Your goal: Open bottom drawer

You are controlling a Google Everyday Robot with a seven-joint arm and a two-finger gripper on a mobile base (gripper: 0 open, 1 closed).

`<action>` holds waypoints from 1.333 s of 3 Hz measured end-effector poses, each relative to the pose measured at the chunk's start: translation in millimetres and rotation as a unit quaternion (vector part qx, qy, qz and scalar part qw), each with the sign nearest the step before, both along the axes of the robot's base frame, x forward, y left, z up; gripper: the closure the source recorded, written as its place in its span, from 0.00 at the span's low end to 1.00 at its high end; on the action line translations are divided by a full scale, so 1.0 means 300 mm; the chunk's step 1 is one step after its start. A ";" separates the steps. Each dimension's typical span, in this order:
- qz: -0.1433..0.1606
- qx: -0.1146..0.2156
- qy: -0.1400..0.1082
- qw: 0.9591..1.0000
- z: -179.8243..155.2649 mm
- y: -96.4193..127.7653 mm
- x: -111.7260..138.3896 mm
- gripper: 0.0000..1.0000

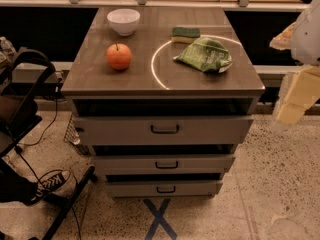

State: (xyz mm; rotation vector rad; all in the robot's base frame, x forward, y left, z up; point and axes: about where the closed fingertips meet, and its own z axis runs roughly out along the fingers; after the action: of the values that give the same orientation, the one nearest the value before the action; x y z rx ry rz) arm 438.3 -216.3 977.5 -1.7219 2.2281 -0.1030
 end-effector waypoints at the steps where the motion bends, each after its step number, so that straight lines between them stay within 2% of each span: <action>1: 0.000 0.000 0.000 1.000 0.000 0.000 0.000 0.00; 2: 0.003 -0.003 -0.009 1.000 -0.044 -0.002 -0.021 0.00; 3: 0.026 0.002 -0.048 0.998 -0.117 0.011 -0.139 0.00; 4: 0.040 0.011 -0.092 0.995 -0.202 0.012 -0.284 0.00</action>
Offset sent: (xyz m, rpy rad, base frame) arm -0.0445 -0.0044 -0.0988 -0.0379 -0.1033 0.0401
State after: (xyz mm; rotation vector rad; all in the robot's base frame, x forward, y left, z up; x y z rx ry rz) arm 353.0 -212.8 917.1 -1.7137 2.0185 -0.2087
